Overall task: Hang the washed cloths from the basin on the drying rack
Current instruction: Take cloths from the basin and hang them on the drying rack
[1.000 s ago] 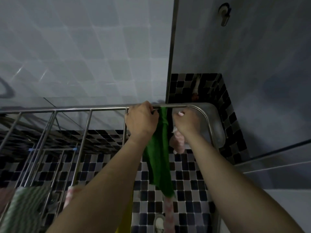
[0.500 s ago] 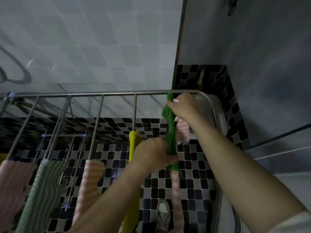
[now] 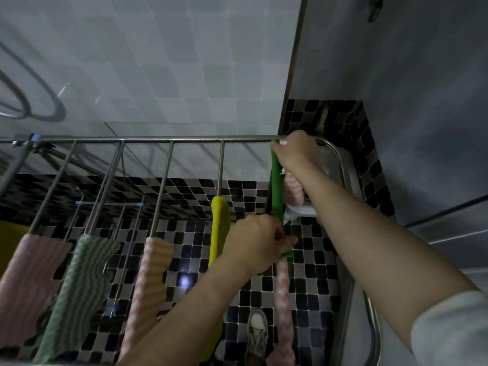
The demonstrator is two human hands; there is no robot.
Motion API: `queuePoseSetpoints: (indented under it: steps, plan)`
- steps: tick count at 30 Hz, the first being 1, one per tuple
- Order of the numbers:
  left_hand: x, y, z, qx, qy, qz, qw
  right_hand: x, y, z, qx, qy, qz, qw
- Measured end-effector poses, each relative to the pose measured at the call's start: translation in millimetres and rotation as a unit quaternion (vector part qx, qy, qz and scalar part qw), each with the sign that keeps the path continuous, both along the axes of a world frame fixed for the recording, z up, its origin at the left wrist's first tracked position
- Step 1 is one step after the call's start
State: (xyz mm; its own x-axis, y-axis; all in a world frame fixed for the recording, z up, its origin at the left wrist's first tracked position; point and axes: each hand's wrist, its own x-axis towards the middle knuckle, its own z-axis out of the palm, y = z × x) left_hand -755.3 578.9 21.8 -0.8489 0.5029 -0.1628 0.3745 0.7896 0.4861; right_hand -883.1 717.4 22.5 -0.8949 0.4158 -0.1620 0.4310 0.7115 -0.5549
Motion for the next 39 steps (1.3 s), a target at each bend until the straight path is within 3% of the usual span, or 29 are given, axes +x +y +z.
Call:
queuePoseSetpoints:
  steps: [7,10,14,20,24,30,39]
  plan:
    - [14,-11,-17,0.038,-0.097,0.022,0.994,21,15,12,-0.032,-0.030,0.095,0.995]
    - [14,-12,-19,0.057,-0.104,0.025,0.993,47,20,17,-0.090,-0.032,0.138,0.986]
    - [23,-23,-16,0.080,-0.113,0.003,0.990,99,25,23,-0.161,-0.100,0.173,0.967]
    - [64,-49,-13,0.112,-0.259,-0.089,0.955,178,24,16,-0.163,-0.179,0.176,0.954]
    - [94,-55,-24,0.092,-0.302,-0.108,0.943,222,8,11,-0.148,-0.228,0.183,0.945]
    - [127,-55,-33,0.067,-0.253,-0.106,0.959,259,-9,5,-0.132,-0.220,0.162,0.953]
    - [146,-55,-30,0.039,-0.048,-0.106,0.992,280,-17,9,-0.082,-0.113,0.109,0.984]
